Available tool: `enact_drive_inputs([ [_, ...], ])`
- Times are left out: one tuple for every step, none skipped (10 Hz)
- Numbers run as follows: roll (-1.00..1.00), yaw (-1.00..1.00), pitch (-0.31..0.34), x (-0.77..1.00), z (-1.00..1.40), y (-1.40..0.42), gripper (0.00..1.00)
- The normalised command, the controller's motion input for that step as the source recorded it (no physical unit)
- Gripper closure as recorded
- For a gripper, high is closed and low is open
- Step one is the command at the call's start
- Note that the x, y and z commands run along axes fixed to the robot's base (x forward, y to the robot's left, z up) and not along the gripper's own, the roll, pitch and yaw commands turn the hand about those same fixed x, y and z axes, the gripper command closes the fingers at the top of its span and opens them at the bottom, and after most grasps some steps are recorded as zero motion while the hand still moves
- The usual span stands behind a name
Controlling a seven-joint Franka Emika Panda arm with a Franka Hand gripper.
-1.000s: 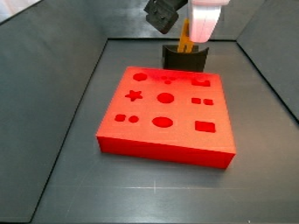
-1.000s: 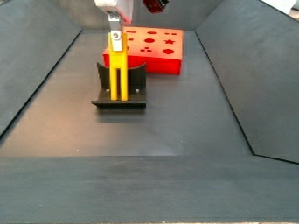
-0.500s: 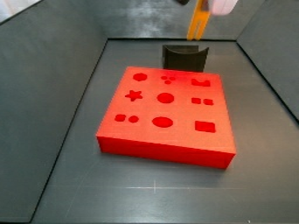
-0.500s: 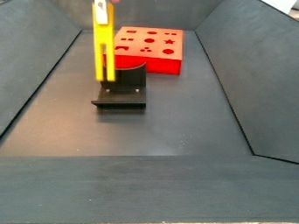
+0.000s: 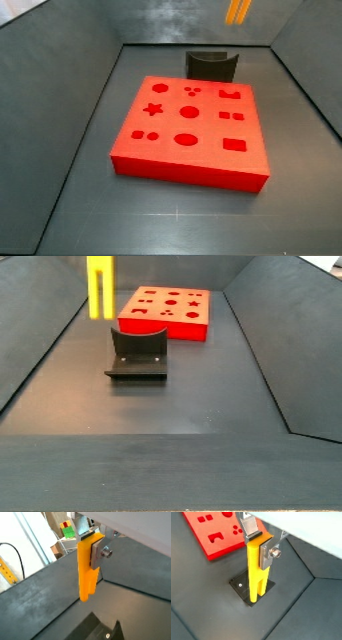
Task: Pick up the square-circle object. Move up. Place the square-circle object on the fixture. Regrasp the square-circle object. Move to above the board. Insert the square-circle object.
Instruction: Move to above the board.
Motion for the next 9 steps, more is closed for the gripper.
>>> enact_drive_inputs([
  [-0.05, 0.04, 0.148, 0.16, 1.0, -0.03, 1.0],
  [-0.05, 0.04, 0.144, 0.12, 0.9, -0.02, 1.0],
  [-0.05, 0.05, 0.142, 0.08, 0.74, -0.02, 1.0],
  [-0.05, 0.05, 0.14, 0.05, 0.54, -0.02, 1.0],
  [-0.05, 0.05, 0.14, 0.04, 0.38, -0.02, 1.0],
  [-0.05, 0.05, 0.138, 0.03, 0.18, -0.01, 1.0],
  [-0.32, 1.0, 0.057, -0.86, 0.14, -1.0, 1.0],
  [-0.32, 1.0, 0.049, -0.86, 0.15, -1.0, 1.0],
  [-0.31, 1.0, 0.019, -0.88, 0.15, -1.0, 1.0],
])
